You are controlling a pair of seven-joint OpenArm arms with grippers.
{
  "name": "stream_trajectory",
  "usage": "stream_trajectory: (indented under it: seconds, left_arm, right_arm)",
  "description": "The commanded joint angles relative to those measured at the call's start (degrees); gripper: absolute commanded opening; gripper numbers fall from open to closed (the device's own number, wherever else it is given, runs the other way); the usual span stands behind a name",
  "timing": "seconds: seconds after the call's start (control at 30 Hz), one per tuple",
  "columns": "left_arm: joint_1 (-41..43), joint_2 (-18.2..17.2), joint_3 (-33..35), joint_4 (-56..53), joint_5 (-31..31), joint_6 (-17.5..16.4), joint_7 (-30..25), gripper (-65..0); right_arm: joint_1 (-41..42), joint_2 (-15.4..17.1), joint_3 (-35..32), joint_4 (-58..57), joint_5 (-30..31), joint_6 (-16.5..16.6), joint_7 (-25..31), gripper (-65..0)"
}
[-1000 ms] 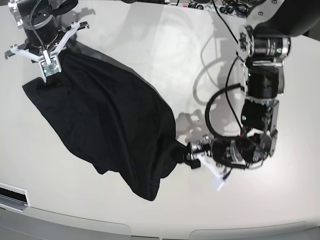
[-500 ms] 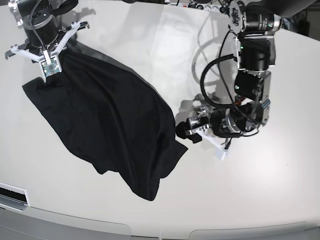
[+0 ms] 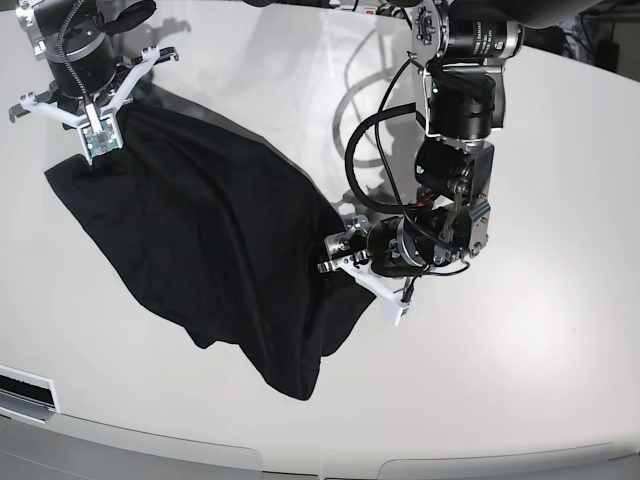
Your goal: Layout the t-shirt on the table in an organized manner, then fold the t-shirt properly
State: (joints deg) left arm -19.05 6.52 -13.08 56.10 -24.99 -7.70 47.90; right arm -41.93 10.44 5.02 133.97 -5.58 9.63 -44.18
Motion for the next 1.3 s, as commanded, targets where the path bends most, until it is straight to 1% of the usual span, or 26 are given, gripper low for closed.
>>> stream_trajectory:
  seconds: [0.0, 0.03, 0.07, 0.1, 0.13, 0.17, 0.2, 0.33, 0.4, 0.47, 0.53, 0.6, 0.67, 0.7, 0.8, 0.9, 0.97, 1.03, 1.1, 1.2, 1.27]
  left_arm:
    - [-0.9, 0.3, 0.6, -0.2, 0.8, 0.6, -0.2, -20.6]
    - [-1.0, 0.2, 1.2, -0.9, 0.8, 0.6, -0.7, -21.5]
    - [-1.0, 0.3, 1.9, -1.6, 0.8, 0.5, -1.5, -24.7]
    - [-1.0, 0.2, 2.8, -2.4, 0.8, 0.6, -2.1, -31.4]
    - [-1.0, 0.2, 3.6, -3.0, 0.8, 0.5, -2.7, -41.9]
    - [-1.0, 0.3, 4.4, -3.3, 1.2, 0.5, -2.9, -55.5]
    - [-1.0, 0.3, 5.0, -3.3, 1.4, 0.5, -2.8, -65.0]
    - [-4.6, 0.3, 5.4, -2.2, 1.4, -0.7, 2.9, -65.0]
    - [-7.4, -0.5, 5.4, -0.1, 1.4, -1.3, 6.0, -65.0]
    - [-10.4, -1.6, 5.4, 2.6, 1.6, -2.1, 9.9, -65.0]
    - [-13.3, -2.8, 5.4, 5.0, 1.6, -4.5, 13.3, -65.0]
    - [-15.8, -3.6, 5.6, 6.5, 0.3, -7.4, 15.3, -65.0]
    - [-17.9, -4.2, 5.6, 7.1, -2.8, -10.3, 16.5, -65.0]
    - [-18.9, -4.5, 5.6, 7.1, -5.4, -12.3, 17.0, -65.0]
    - [-21.0, -5.7, 5.6, 7.3, -16.3, -19.6, 20.3, -65.0]
    - [-22.3, -7.6, 5.6, 7.3, -25.2, -23.9, 24.6, -65.0]
    - [-22.8, -9.3, 5.6, 7.3, -29.7, -25.4, 27.3, -65.0]
    - [-22.7, -11.6, 5.6, 7.3, -33.2, -26.3, 28.8, -65.0]
    - [-22.5, -14.2, 5.6, 7.3, -34.3, -26.2, 29.4, -65.0]
    - [-22.0, -18.8, 6.0, 7.3, -34.3, -26.2, 29.8, -65.0]
    - [-21.3, -22.6, 8.8, 7.3, -34.4, -25.8, 29.7, -65.0]
  right_arm:
    - [-0.3, 0.2, 0.2, 1.0, -0.3, -0.2, 1.1, -65.0]
    - [-0.3, 0.2, 0.2, 1.0, -0.2, -0.2, 1.1, -65.0]
    - [-0.3, 0.2, 0.2, 1.0, -0.2, -0.2, 1.1, -65.0]
    - [-0.3, 0.2, 0.2, 1.0, -0.3, -0.2, 1.1, -65.0]
    - [-0.3, 0.3, 0.2, 1.0, -0.2, -0.2, 1.1, -65.0]
    - [-0.3, 0.3, 0.2, 1.0, -0.3, -0.2, 1.1, -65.0]
    - [-0.3, 0.3, 0.2, 1.0, -0.3, -0.2, 1.1, -65.0]
    - [-0.3, 1.7, 0.2, 1.0, -0.5, -0.1, 1.1, -65.0]
    - [-0.3, 2.7, 0.2, 1.0, -0.5, -0.2, 1.0, -65.0]
    - [-0.3, 3.1, 0.2, 1.0, -0.5, -0.2, 1.1, -65.0]
    - [-0.3, 3.1, 0.2, 1.0, -0.5, -0.2, 1.1, -65.0]
    - [-0.3, 3.1, 0.2, 1.0, -0.5, -0.2, 1.1, -65.0]
    - [-0.3, 3.1, 0.2, 1.0, -0.5, -0.2, 1.1, -65.0]
    - [-0.3, 3.1, 0.2, 1.0, -0.5, -0.2, 1.1, -65.0]
    - [-0.3, 3.1, 0.2, 1.0, -0.5, -0.2, 1.1, -65.0]
    - [-0.3, 3.1, 0.2, 1.0, -0.5, -0.2, 1.1, -65.0]
    - [-0.3, 3.1, 0.2, 1.0, -0.5, -0.2, 1.1, -65.0]
    - [-0.3, 3.1, 0.2, 1.0, -0.5, -0.2, 1.1, -65.0]
    - [-0.3, 3.1, 0.2, 1.0, -0.5, -0.2, 1.8, -65.0]
    - [-0.3, 3.1, 0.2, 1.0, 0.2, -0.2, 2.5, -65.0]
    - [-0.3, 3.1, 0.2, 1.0, 1.8, -0.1, 2.5, -65.0]
